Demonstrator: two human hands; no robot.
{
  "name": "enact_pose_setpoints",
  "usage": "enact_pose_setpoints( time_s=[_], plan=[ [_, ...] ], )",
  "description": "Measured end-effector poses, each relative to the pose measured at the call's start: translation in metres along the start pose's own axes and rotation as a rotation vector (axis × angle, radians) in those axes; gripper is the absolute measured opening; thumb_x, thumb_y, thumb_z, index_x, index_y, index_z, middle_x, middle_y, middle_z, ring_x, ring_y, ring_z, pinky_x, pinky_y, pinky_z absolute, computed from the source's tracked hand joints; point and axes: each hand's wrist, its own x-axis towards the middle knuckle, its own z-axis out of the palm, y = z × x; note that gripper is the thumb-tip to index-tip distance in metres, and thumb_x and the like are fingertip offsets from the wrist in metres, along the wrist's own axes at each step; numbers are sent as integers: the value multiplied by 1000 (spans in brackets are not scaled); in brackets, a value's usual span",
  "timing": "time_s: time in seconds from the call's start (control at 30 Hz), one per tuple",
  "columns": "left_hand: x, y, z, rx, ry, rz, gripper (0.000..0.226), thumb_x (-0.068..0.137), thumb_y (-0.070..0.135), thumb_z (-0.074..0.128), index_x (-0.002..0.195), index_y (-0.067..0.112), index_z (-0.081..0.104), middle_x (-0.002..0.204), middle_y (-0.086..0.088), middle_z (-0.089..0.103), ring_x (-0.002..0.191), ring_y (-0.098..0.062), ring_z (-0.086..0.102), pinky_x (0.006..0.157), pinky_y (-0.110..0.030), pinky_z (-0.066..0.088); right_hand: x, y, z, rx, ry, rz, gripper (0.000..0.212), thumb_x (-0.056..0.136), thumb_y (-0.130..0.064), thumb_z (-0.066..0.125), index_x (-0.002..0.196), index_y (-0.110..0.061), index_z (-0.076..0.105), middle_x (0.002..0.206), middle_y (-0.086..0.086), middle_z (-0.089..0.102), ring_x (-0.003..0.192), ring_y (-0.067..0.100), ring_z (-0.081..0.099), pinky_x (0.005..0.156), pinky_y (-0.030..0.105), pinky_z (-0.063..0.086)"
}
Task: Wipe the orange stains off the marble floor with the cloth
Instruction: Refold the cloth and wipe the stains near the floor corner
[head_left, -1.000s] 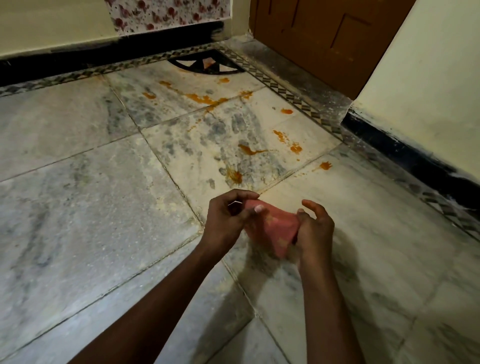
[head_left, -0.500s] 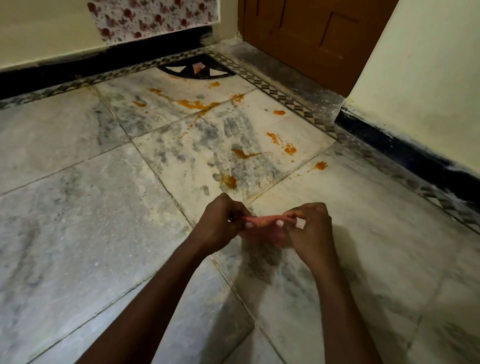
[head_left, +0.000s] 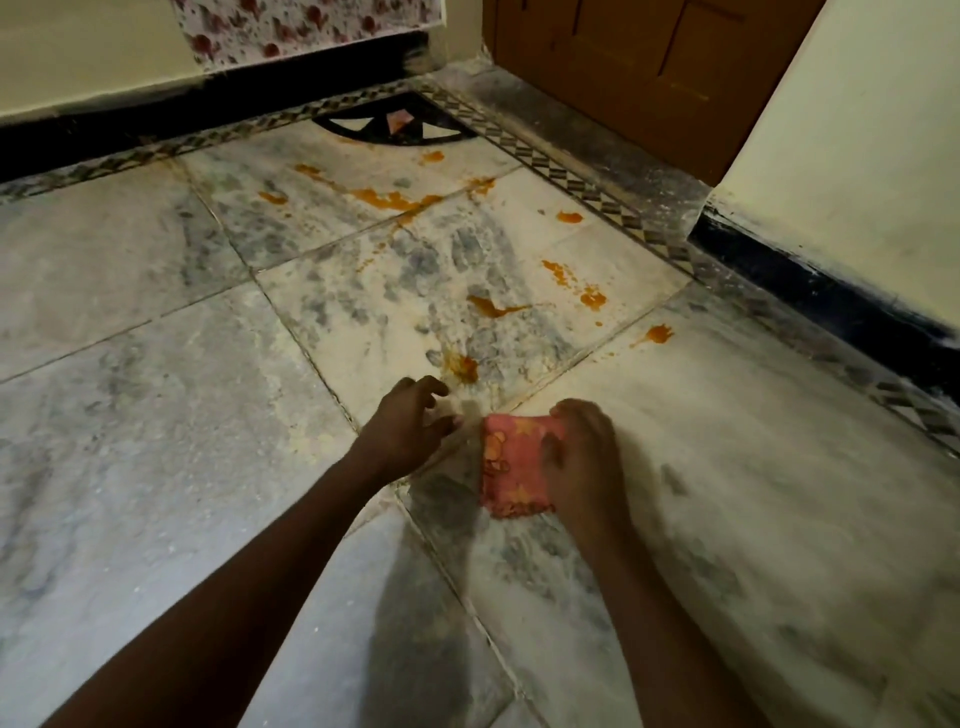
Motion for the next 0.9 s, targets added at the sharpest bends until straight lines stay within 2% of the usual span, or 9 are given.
enact_pose_setpoints(
  time_s=[0.07,0.13,0.2,0.27,0.4,0.6,0.7,0.8,0.9],
  plan=[
    [0,-23,-3,86,93,23,42,97,31,74,134,13,63,126,-15,60,111,-35,63,91,-44,54,-20,9,29,-144,-97,-66,58,99,-32,37,144,-3,61,158,19,52,149,39,46,116,53,46],
    [4,-47,-11,193,148,24,42,97,30,72,134,11,63,129,-17,59,114,-40,61,89,-51,56,-31,10,47,-318,-95,-64,65,103,-41,33,159,-12,46,171,11,36,160,32,30,121,56,38],
    [15,-71,-20,299,184,22,43,98,30,69,134,8,63,131,-19,59,114,-45,61,86,-52,55,-27,2,58,-363,-29,14,68,103,-47,38,162,-13,42,172,10,33,161,30,26,122,58,29],
    [30,-87,-29,361,232,15,54,98,45,53,137,8,61,136,-19,58,119,-46,60,90,-53,52,-8,-8,68,-411,8,102,72,102,-52,40,162,-13,40,173,11,32,162,32,23,125,58,19],
    [70,-112,-37,367,331,-21,68,105,58,29,155,16,45,163,-12,42,149,-32,41,115,-53,35,75,-49,112,-364,-123,160,72,101,-60,32,167,-32,28,178,8,13,165,35,2,129,60,4],
    [83,-121,-35,344,387,-107,66,107,53,29,163,18,34,173,-9,26,160,-28,25,126,-51,23,34,-74,105,-383,-220,-181,63,101,-62,37,163,-51,28,178,0,17,165,29,7,127,59,19],
    [86,-118,-38,341,354,-126,65,107,49,29,163,17,34,174,-9,23,160,-29,23,127,-50,20,34,-39,83,-431,-168,35,65,98,-66,37,161,-49,34,178,1,18,164,30,13,123,61,28],
    [87,-121,-35,360,371,-148,63,107,46,31,162,15,36,174,-9,24,160,-28,24,126,-50,21,96,-47,115,-439,-20,318,68,99,-65,31,164,-44,31,178,9,15,164,37,10,125,65,20],
    [88,-121,-34,375,388,-129,62,107,44,33,162,15,37,174,-9,25,160,-29,24,126,-51,22,120,-90,149,-425,-53,212,65,98,-63,39,161,-49,34,178,8,17,164,37,7,126,64,14]
  ],
)
